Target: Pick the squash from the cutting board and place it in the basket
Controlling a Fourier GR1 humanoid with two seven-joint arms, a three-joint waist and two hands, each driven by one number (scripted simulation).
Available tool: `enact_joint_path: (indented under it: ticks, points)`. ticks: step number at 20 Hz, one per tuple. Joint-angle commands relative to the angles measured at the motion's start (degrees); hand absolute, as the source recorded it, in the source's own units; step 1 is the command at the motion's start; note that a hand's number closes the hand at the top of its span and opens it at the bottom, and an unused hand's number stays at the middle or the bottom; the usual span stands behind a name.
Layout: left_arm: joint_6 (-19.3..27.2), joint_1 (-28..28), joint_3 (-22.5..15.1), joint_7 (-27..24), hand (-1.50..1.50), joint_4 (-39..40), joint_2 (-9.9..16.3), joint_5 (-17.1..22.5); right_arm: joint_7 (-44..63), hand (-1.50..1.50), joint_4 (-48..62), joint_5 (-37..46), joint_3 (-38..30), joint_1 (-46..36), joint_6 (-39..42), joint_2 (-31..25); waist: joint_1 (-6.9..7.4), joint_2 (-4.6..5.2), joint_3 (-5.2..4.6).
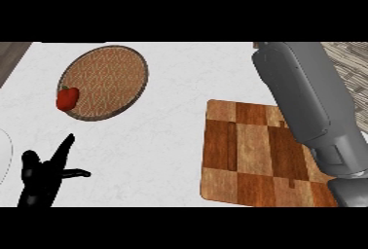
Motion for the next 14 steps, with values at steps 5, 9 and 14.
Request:
enact_joint_path:
  ticks: [5,9,14]
  points:
    - [-0.36,2.44,-2.91,-0.58,0.0,2.88,-4.04,-0.65,9.6,1.5,3.69,6.57,-6.63,-9.84,0.47,-7.37,-0.69,0.21,-1.22]
    - [-1.58,1.46,-1.59,0.05,0.0,2.98,-3.02,-0.03,7.13,1.5,4.39,5.95,-9.87,-10.69,2.43,-10.91,-1.09,0.22,-1.16]
    - [-1.55,0.33,-0.96,2.54,0.0,2.59,-2.93,-0.14,5.43,1.5,5.56,6.1,-11.96,-9.1,3.55,-13.22,-1.52,0.14,-1.11]
